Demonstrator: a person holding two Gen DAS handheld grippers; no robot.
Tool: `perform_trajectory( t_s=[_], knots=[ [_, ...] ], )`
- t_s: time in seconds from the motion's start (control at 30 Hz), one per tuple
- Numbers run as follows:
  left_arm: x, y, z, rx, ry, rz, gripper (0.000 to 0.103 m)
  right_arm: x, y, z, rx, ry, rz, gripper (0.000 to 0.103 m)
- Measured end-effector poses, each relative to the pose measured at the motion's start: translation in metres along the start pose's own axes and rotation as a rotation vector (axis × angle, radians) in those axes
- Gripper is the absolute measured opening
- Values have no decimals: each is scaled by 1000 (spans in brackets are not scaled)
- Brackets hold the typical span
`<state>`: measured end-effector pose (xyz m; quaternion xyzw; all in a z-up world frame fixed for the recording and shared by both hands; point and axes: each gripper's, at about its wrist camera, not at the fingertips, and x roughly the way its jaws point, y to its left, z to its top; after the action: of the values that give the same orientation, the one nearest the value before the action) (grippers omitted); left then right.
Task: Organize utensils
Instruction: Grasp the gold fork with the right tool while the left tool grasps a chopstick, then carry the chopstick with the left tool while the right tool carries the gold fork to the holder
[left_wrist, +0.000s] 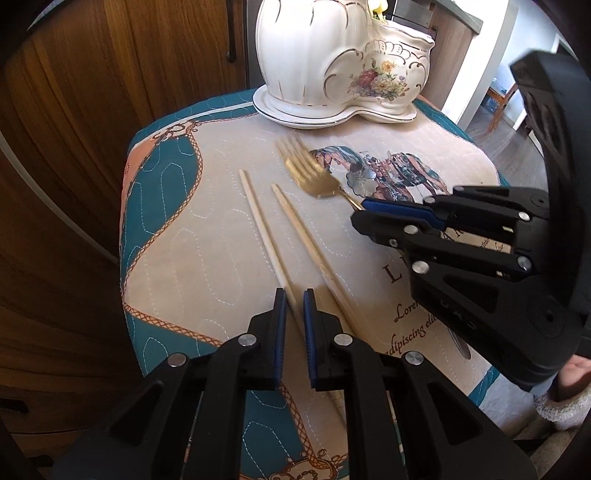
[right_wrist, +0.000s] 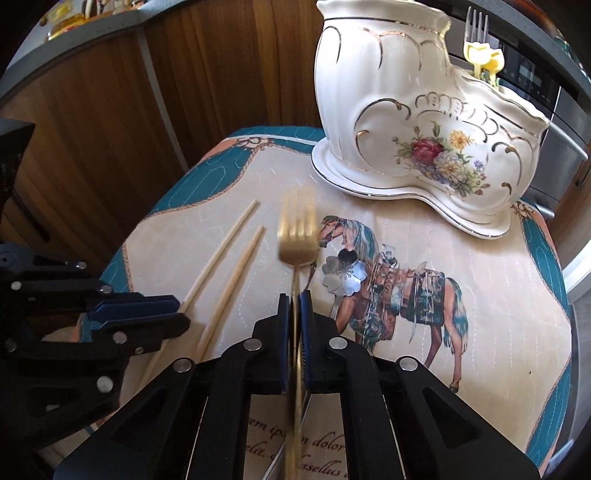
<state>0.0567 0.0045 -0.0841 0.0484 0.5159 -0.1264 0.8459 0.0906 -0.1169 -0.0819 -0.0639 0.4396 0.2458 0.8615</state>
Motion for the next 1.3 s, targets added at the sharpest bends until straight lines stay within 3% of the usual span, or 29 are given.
perform_trajectory(
  t_s=[0.4,0.73,1.07,1.3],
  knots=[
    [-18,9,1,-28,-70,2,4,-66,-29,-13,80,-177,55,7],
    [-74,13,14,-23,-275,-37,4,-114,-41,-11,105,-384,70,7],
    [-108,13,29,-6,-440,-90,4,-133,-43,3,82,-468,37,7],
    [-127,8,76,-9,-598,-160,4,-155,-66,38,110,-547,-2,7]
  ],
)
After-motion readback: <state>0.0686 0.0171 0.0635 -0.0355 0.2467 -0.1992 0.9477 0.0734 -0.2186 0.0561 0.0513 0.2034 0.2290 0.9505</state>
